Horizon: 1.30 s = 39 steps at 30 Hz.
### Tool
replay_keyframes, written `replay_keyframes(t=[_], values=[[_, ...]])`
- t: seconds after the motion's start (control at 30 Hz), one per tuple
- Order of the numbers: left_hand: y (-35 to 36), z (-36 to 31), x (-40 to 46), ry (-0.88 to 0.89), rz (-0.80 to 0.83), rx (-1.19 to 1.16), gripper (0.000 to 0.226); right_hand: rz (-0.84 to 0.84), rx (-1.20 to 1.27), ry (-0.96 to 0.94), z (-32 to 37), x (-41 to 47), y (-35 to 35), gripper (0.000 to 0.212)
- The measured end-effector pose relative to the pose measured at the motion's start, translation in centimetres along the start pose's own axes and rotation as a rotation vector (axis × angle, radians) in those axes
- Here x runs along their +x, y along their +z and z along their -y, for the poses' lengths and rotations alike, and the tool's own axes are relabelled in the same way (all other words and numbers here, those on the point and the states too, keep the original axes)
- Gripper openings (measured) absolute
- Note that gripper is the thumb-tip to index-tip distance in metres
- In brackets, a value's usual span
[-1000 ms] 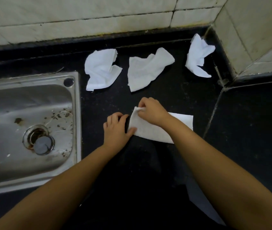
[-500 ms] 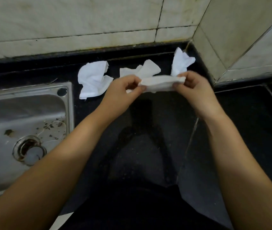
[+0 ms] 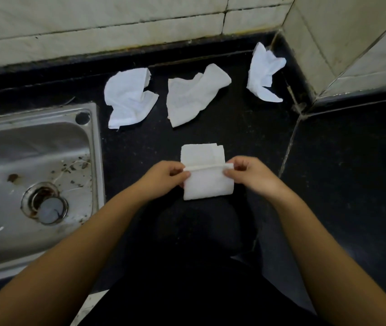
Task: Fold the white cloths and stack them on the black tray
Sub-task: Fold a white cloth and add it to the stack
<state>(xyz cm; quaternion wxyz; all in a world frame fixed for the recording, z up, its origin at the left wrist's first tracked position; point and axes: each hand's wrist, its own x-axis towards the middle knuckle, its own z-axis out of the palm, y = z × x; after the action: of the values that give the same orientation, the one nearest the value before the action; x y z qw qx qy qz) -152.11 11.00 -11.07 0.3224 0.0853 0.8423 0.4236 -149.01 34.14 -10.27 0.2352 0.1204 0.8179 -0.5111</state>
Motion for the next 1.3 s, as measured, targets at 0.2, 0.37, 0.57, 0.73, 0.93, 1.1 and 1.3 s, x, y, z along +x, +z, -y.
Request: replay_keyframes(t=[0.2,0.37,0.57,0.73,0.93,1.1,1.3], values=[[-0.5,-0.5,5.2,-0.076,-0.322,0.264,0.033,-0.223,-0.156,0.048,1.9,6.1,1.2,0.022],[0.8,0.3,6.1,-0.091,-0.416,0.441,0.020,-0.322,-0.430,0.035,1.5,6.8,2.9,0.035],[2.6,0.8,4.0,-0.225,-0.523,0.447,0.042,-0.383,-0.576,0.210,1.0,5.3,3.3,0.051],[3.9,-0.5,4.1,-0.295,-0.419,0.604,0.042,-0.309,-0.709,0.267,2.2,5.4,4.2,0.034],[2.7,-2.0,4.5,-0.239,-0.310,0.132,0.016,-0.243,-0.172,0.286,2.5,4.3,2.6,0.028],[2.3,-3.4,2.0,-0.157,-0.173,-0.497,0.040,-0.321,0.437,0.195,2.0,-1.2,0.4,0.015],[5.3,-6.4,-2.1,-0.182,0.292,-0.670,0.030,-0.562,0.742,0.088,-0.8,-12.0,2.6,0.015]])
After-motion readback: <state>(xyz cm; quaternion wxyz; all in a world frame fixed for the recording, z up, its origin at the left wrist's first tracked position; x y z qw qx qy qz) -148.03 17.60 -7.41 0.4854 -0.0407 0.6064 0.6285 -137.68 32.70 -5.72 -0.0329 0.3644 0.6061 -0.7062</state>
